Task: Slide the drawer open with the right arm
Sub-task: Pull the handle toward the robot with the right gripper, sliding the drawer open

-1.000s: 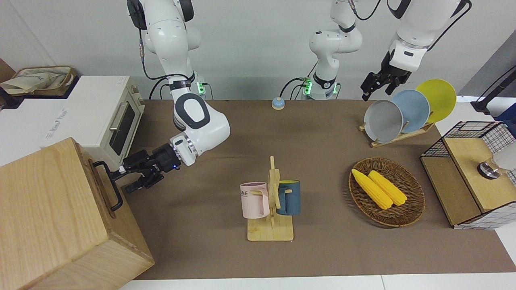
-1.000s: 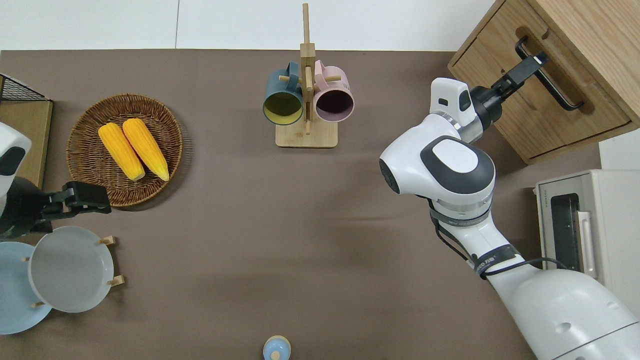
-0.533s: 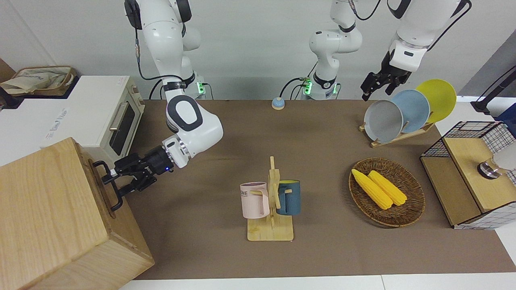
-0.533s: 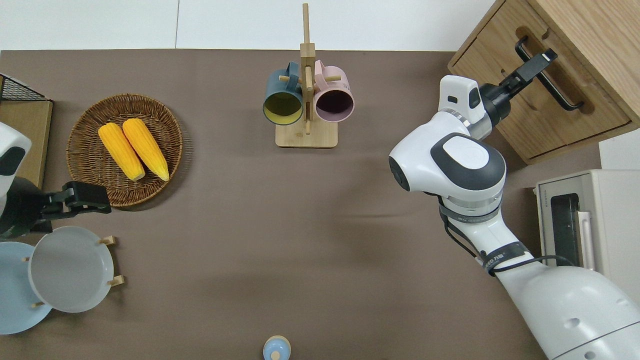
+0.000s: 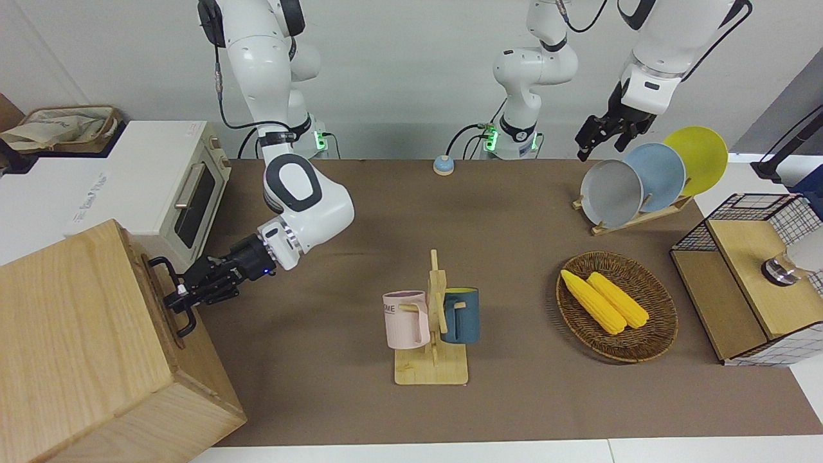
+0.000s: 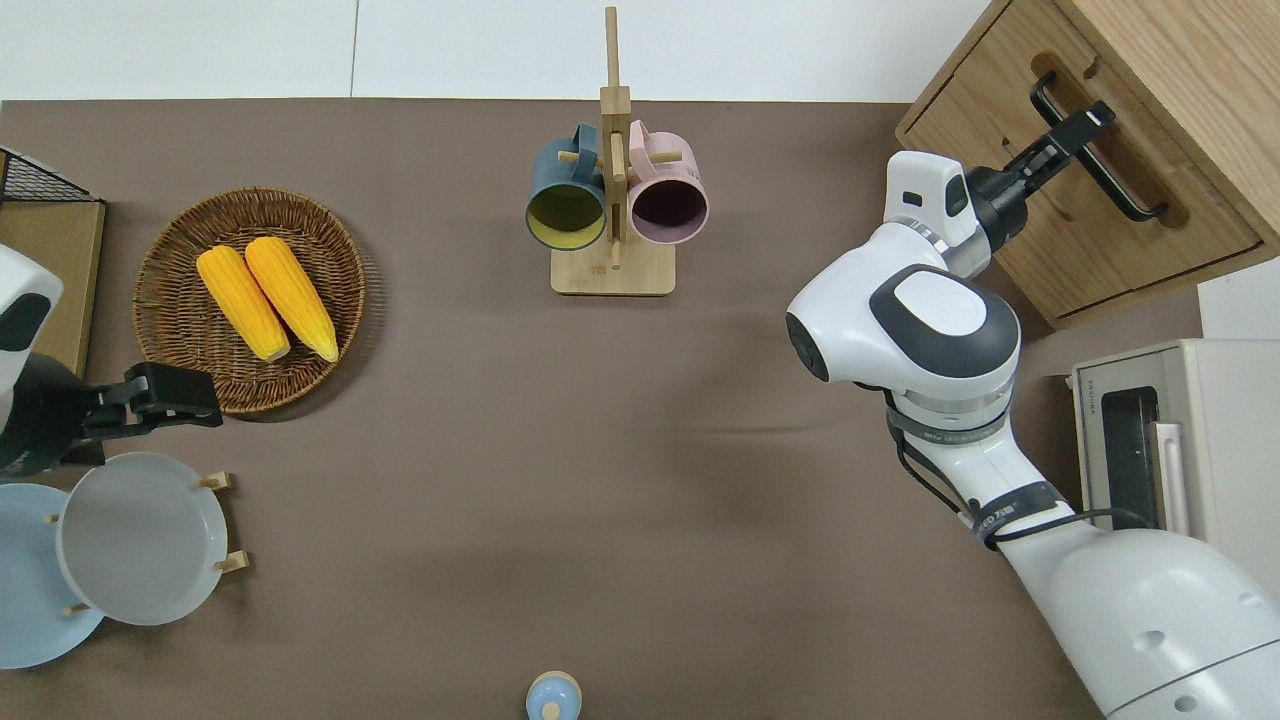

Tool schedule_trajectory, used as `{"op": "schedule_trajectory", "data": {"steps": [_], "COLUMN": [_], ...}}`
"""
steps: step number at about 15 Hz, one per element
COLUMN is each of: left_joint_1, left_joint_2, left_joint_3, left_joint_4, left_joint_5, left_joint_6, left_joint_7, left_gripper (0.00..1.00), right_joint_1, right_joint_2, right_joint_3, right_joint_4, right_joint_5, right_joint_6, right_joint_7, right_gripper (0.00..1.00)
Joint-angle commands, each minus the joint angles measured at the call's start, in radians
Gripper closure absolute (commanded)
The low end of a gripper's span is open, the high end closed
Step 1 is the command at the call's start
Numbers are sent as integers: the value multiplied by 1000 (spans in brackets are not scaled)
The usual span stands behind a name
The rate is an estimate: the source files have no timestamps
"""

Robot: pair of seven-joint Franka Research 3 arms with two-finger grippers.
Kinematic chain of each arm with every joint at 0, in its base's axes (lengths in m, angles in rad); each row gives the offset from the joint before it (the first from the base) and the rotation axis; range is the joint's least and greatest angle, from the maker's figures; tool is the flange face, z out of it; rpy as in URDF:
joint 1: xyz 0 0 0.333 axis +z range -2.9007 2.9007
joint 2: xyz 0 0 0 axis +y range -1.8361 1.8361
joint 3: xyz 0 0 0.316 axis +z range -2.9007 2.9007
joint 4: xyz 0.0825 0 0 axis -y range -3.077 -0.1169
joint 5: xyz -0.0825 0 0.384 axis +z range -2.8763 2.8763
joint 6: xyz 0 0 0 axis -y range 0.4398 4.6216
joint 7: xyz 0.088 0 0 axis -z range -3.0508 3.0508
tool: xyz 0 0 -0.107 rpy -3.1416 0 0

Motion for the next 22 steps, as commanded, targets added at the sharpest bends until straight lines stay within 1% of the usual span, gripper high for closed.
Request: {"op": "schedule_trajectory", "data": {"steps": [1, 5, 8, 9, 12, 13, 14, 15, 17, 18, 19, 21, 22], "left_joint_1": [0, 0, 0, 0, 0, 0, 0, 0, 0, 0, 0, 0, 0], "left_joint_2": [-8, -8, -8, -8, -8, -8, -8, -8, -8, -8, -8, -8, -8], "left_joint_3": [4, 4, 4, 4, 4, 4, 4, 4, 4, 4, 4, 4, 4], "left_joint_4": [4, 4, 4, 4, 4, 4, 4, 4, 4, 4, 4, 4, 4], "left_joint_5": [-1, -1, -1, -1, -1, -1, -1, -1, -1, -1, -1, -1, -1], "left_joint_6": [-15, -15, -17, -15, -15, -17, -17, -15, -15, -15, -15, -15, -17], "left_joint_7": [7, 7, 7, 7, 7, 7, 7, 7, 7, 7, 7, 7, 7], "left_gripper": [7, 7, 7, 7, 7, 7, 7, 7, 7, 7, 7, 7, 7], "right_joint_1": [-15, 11, 63, 83, 149, 169, 175, 183, 223, 250, 258, 284, 286], "right_joint_2": [-11, -15, -12, -11, -8, -8, -8, -8, -9, -9, -9, -8, -8], "right_joint_3": [11, 13, 23, 25, 33, 45, 60, 74, 79, 88, 91, 89, 91], "right_joint_4": [-34, -44, -47, -53, -55, -54, -52, -50, -47, -46, -46, -46, -44], "right_joint_5": [-28, -15, -8, -8, 69, 83, 101, 115, 143, 164, 167, 175, 179], "right_joint_6": [13, -10, -106, -128, -215, -238, -269, -283, -335, -355, -376, -387, -399], "right_joint_7": [26, 15, 11, 11, 11, 11, 11, 9, 11, 11, 11, 11, 11], "right_gripper": [1000, 1000, 1000, 1000, 1000, 1000, 1000, 1000, 1000, 1000, 1000, 1000, 1000]}}
